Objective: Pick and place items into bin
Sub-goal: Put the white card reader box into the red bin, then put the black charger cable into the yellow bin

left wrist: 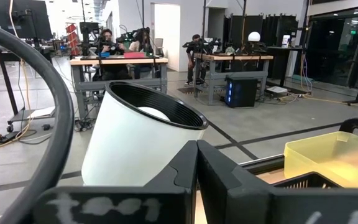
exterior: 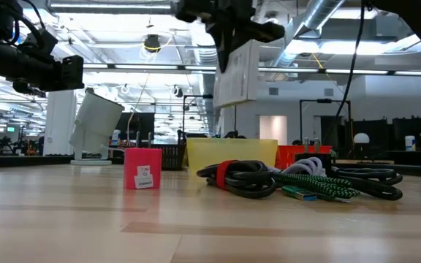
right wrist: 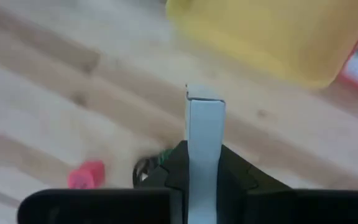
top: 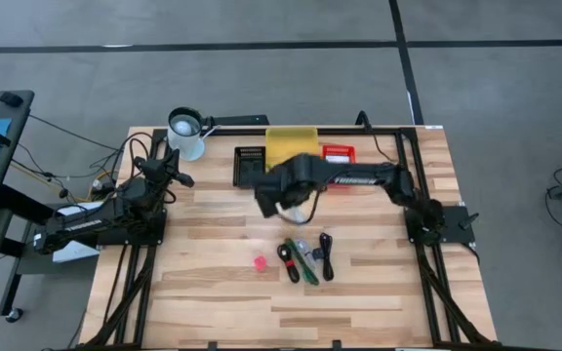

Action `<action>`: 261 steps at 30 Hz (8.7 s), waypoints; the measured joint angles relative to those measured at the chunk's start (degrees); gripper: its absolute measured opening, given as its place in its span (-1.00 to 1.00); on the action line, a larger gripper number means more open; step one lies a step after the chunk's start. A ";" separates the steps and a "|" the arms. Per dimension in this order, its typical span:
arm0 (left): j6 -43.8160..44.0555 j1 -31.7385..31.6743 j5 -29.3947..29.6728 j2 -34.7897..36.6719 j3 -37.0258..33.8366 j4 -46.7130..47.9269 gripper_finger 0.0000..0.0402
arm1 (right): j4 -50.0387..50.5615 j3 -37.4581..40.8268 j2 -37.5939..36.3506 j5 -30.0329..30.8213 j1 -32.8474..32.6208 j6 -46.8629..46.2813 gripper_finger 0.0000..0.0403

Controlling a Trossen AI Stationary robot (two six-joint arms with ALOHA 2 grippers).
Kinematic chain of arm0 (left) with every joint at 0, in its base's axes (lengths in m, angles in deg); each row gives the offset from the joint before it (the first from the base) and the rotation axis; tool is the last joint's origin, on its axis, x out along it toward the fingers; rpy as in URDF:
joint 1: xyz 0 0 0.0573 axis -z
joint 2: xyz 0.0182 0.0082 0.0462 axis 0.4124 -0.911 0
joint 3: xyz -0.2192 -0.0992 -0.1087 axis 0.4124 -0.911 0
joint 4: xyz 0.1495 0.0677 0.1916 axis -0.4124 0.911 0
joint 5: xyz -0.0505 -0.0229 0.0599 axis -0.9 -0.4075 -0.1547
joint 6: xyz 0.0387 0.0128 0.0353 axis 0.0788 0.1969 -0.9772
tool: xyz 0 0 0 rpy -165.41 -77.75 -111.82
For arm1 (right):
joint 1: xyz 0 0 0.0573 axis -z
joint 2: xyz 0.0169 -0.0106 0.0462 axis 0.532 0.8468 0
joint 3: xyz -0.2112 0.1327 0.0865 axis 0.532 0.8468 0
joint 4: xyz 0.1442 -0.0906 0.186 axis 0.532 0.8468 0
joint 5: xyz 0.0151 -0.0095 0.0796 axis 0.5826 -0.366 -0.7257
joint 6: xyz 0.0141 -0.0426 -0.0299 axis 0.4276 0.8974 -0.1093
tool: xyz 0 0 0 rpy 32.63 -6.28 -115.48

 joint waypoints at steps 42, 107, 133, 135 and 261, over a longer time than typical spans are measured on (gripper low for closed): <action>0.00 0.01 0.04 0.00 0.02 0.39 -1.00 | -14.80 35.50 -16.76 -0.27 34.41 19.87 -0.82; -0.02 0.02 0.04 -0.02 0.02 0.41 -1.00 | -10.54 35.60 -8.62 3.94 31.92 20.18 -0.43; 0.00 0.00 0.02 -0.02 0.02 0.41 -1.00 | -7.34 26.20 -16.13 12.56 29.56 20.88 -0.27; 0.00 0.00 0.02 -0.02 0.02 0.41 -1.00 | -6.29 26.14 -18.95 16.80 28.30 20.96 -0.27; -0.01 0.02 0.02 -0.02 0.02 0.41 -1.00 | -87.50 106.97 -48.70 -5.98 -11.00 -2.81 0.05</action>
